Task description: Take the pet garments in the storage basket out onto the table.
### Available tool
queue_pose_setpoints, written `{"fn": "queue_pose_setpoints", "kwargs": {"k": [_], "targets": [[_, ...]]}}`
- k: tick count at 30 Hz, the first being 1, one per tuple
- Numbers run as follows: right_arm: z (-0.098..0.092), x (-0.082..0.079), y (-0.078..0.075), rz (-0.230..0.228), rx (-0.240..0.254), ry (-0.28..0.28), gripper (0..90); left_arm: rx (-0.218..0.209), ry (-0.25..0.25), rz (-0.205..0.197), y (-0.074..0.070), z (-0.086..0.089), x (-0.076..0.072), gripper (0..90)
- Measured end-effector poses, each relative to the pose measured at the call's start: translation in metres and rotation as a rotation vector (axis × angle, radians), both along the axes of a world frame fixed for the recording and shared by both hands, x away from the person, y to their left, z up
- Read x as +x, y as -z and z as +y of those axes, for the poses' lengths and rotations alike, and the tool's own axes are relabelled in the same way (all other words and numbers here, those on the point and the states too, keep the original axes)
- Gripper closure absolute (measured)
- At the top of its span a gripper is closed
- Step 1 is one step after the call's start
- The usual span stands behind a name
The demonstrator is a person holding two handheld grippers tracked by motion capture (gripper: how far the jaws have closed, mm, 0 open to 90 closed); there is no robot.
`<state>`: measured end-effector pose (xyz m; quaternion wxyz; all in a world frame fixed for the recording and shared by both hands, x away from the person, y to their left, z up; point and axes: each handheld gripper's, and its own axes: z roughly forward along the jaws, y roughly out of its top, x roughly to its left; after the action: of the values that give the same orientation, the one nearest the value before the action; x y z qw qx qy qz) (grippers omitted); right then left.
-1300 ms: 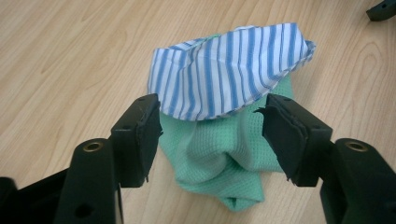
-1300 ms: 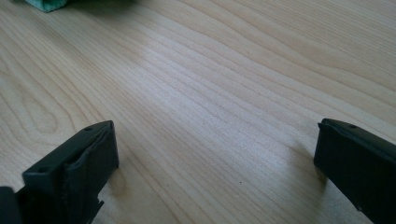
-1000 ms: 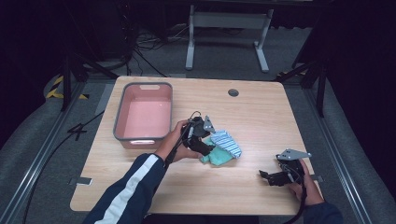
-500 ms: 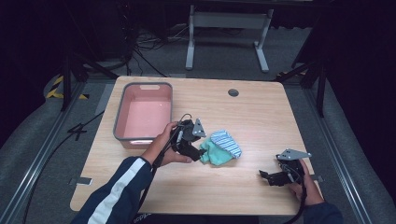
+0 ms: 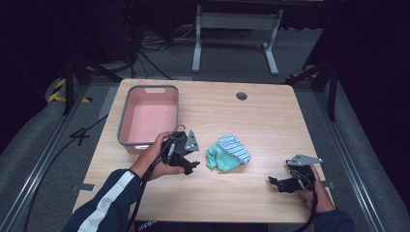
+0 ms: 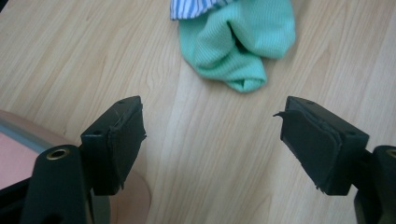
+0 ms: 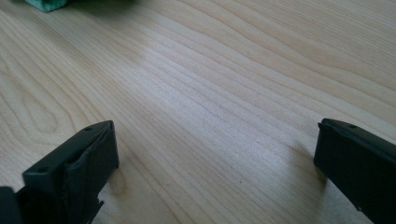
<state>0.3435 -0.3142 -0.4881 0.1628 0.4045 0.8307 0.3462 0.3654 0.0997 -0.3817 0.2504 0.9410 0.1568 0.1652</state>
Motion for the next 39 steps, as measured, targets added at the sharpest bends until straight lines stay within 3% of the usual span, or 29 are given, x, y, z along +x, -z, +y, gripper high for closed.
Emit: {"fn": "queue_pose_setpoints", "kwargs": {"k": [16, 22, 30, 39], "targets": [[0.000, 0.000, 0.000, 0.000, 0.000, 0.000, 0.0, 0.035, -0.002, -0.015, 0.006, 0.041, -0.022, 23.8], [0.000, 0.000, 0.000, -0.001, 0.000, 0.000, 0.0, 0.065, -0.029, -0.001, 0.015, 0.061, -0.028, 23.6], [0.000, 0.000, 0.000, -0.001, 0.000, 0.001, 0.0, 0.057, -0.081, 0.015, 0.031, 0.090, -0.035, 22.9], [0.000, 0.000, 0.000, -0.001, 0.000, 0.001, 0.0, 0.064, -0.096, 0.023, 0.047, 0.116, -0.040, 20.2]]}}
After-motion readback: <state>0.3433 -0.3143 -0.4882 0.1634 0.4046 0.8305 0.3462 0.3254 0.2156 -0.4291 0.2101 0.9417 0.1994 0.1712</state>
